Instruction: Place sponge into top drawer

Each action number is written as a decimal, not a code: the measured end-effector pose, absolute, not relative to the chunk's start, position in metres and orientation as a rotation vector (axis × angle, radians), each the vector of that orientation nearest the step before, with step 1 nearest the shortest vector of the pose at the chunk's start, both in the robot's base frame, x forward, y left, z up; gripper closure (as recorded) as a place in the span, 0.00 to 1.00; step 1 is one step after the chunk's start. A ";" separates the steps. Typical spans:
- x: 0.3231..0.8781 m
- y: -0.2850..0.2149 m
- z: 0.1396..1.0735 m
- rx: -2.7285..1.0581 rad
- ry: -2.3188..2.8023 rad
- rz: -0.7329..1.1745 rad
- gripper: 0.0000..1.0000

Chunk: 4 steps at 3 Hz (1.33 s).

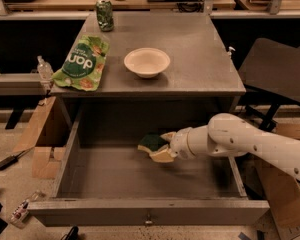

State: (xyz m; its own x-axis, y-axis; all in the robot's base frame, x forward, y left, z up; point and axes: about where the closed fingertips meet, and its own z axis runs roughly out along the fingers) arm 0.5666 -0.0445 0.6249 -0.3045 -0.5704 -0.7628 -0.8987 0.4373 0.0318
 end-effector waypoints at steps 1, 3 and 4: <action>0.568 -0.043 0.625 -1.230 1.998 0.606 0.50; 0.567 -0.040 0.624 -1.235 1.996 0.613 0.05; 0.567 -0.039 0.624 -1.236 1.996 0.615 0.00</action>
Offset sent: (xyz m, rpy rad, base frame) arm 0.0018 0.0017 0.0005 0.0016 -0.0057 -0.0017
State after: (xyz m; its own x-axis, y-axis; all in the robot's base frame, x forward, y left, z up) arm 0.5670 -0.0387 0.6239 -0.2998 -0.5695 -0.7654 -0.9014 0.4318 0.0318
